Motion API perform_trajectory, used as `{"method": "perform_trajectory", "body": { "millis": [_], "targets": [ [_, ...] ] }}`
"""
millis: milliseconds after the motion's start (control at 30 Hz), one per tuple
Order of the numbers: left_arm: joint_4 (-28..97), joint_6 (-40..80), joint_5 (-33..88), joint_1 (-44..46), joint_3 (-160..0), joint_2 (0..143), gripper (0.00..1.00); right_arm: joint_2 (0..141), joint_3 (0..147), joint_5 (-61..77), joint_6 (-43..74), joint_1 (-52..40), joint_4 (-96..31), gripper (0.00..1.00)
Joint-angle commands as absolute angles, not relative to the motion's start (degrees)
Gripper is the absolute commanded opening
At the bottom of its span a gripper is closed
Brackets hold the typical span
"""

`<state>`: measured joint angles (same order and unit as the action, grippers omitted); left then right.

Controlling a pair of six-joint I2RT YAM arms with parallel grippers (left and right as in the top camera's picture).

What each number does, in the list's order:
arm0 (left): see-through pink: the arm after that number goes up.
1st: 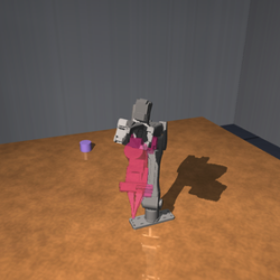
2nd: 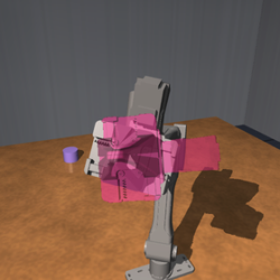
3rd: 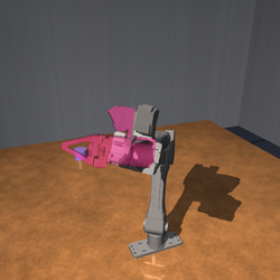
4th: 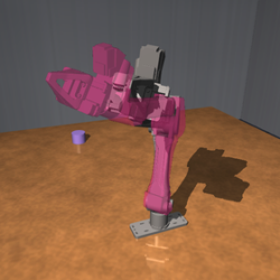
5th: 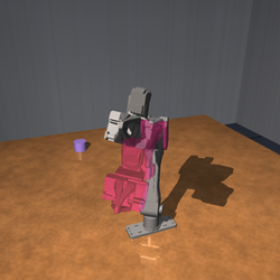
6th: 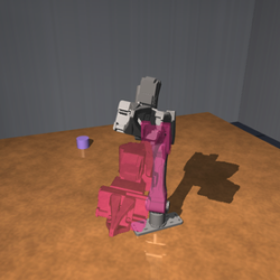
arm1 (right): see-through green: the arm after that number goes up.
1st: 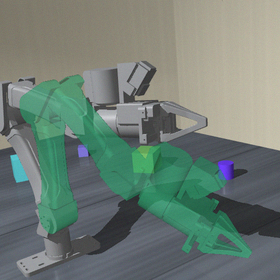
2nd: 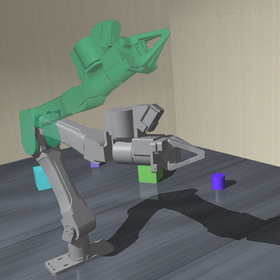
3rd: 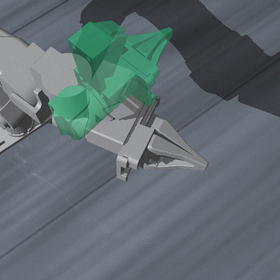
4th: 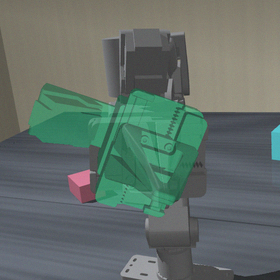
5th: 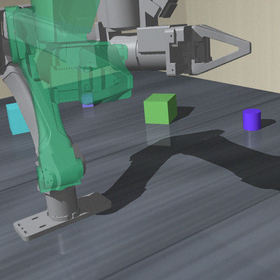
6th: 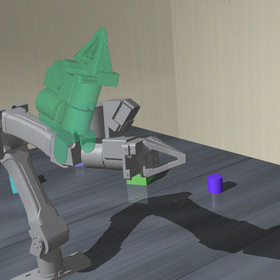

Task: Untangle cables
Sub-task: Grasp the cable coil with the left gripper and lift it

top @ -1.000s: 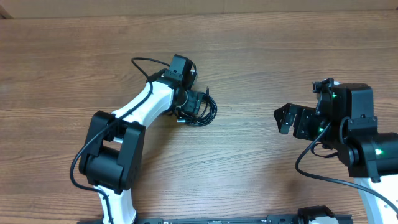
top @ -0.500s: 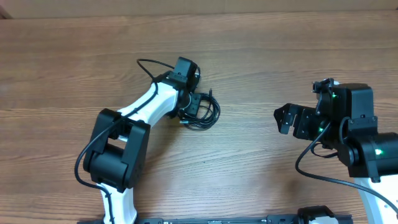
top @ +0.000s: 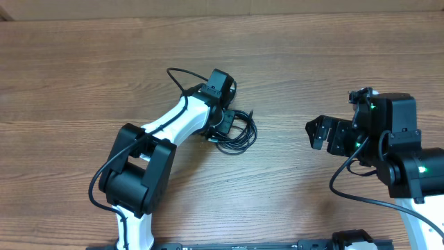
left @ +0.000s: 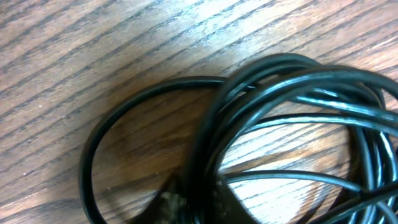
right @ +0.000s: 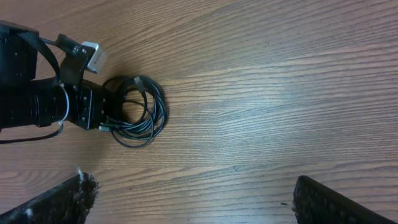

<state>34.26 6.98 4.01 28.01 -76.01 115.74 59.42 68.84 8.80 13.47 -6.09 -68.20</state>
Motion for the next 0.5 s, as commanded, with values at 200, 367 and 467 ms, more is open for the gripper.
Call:
{"method": "perform_trajectory", "body": {
  "millis": [200, 367, 467],
  "targets": [
    [38.9, 7.7, 4.5, 27.6, -81.8, 114.7, 0.04, 59.2, 70.5, 9.1, 13.5, -6.2, -68.1, 1.0],
    [45.4, 7.7, 9.5, 26.8, -87.5, 112.3, 0.04, 59.2, 70.5, 9.1, 13.5, -6.2, -67.7, 1.0],
    [48.9, 7.7, 13.7, 26.5, -90.2, 111.6, 0.04, 59.4, 70.5, 9.1, 13.5, -6.2, -67.0, 1.0]
  ]
}}
